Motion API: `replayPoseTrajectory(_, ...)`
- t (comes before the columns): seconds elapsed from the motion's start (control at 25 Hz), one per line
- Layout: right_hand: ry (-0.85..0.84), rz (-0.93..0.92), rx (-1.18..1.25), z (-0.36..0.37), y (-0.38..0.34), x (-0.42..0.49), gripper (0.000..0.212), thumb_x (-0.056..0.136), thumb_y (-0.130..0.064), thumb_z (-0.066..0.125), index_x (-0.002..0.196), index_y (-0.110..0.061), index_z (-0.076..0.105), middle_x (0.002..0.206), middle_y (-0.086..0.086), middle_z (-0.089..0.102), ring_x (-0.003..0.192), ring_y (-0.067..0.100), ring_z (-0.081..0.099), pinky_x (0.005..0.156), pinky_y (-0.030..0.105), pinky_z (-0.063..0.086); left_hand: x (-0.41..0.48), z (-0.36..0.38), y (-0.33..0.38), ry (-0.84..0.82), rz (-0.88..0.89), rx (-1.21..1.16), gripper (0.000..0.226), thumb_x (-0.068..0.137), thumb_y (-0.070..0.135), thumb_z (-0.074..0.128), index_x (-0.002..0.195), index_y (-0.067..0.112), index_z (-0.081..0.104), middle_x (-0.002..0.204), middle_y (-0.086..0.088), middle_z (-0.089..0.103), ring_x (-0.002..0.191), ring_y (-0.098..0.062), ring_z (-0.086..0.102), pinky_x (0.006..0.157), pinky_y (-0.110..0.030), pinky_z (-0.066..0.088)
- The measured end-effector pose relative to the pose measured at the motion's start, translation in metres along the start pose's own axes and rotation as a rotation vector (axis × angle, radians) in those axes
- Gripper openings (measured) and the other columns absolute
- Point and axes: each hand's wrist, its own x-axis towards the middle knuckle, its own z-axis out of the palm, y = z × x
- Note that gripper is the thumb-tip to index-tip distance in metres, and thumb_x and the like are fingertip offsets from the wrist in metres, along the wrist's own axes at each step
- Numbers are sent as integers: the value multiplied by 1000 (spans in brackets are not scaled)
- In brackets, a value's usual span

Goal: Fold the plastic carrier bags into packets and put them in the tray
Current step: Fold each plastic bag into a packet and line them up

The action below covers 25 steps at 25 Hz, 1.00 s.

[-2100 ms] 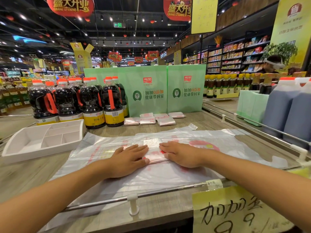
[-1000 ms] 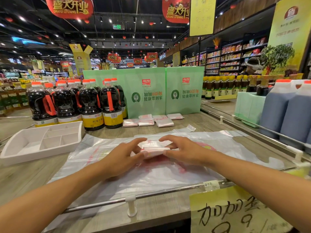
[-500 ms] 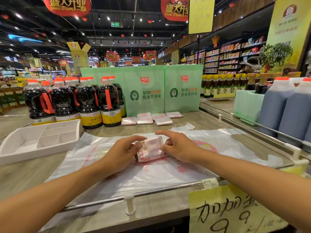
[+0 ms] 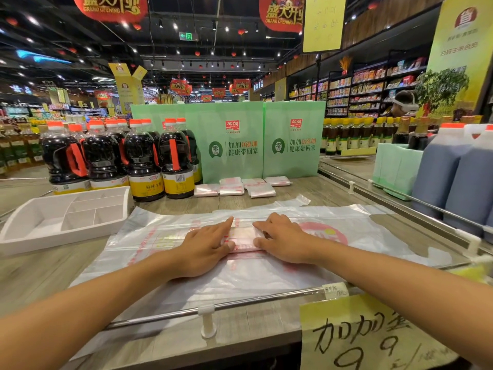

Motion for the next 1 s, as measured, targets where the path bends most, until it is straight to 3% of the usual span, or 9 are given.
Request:
replayPoseTrajectory(0.16, -98, -23, -78, 3, 3, 0, 62, 108, -50, 29, 161, -20, 19, 166, 2, 19, 152, 26, 18, 123, 47, 18, 4, -2, -1, -140, -18, 70, 63, 109, 51, 18, 162, 31, -10, 170, 9, -6, 156, -8, -9, 125, -47, -8)
replayPoseTrajectory(0.36, -219, 11, -141, 4, 5, -1, 64, 108, -55, 13, 163, -27, -5, 171, -7, -8, 157, 20, -12, 127, 44, -4, 18, -4, -9, -252, -46, 139, 64, 102, 65, 4, 156, 42, -19, 167, 15, -20, 153, -10, -21, 122, -52, -18)
replayPoseTrajectory(0.56, -277, 49, -185, 1, 9, 5, 67, 104, -62, 10, 161, -34, -10, 169, -12, -16, 154, 18, -23, 125, 48, -10, 24, -3, -2, -257, -80, 246, 64, 103, 65, 6, 157, 41, -20, 167, 14, -21, 155, -13, -18, 120, -57, -19)
replayPoseTrajectory(0.76, -251, 24, -198, 3, 6, 2, 64, 107, -56, 9, 162, -30, -9, 170, -11, -12, 155, 17, -20, 126, 45, -10, 22, -1, 4, -207, -54, 268, 66, 107, 55, 10, 160, 26, -16, 169, 4, -18, 153, -11, -21, 120, -55, -21)
replayPoseTrajectory(1.0, -238, 21, -179, 3, 3, -1, 65, 107, -55, 10, 163, -27, -9, 170, -10, -10, 155, 14, -17, 126, 43, -9, 18, -2, 0, -196, -34, 192, 64, 106, 57, 6, 159, 30, -17, 168, 8, -19, 152, -7, -22, 120, -52, -22)
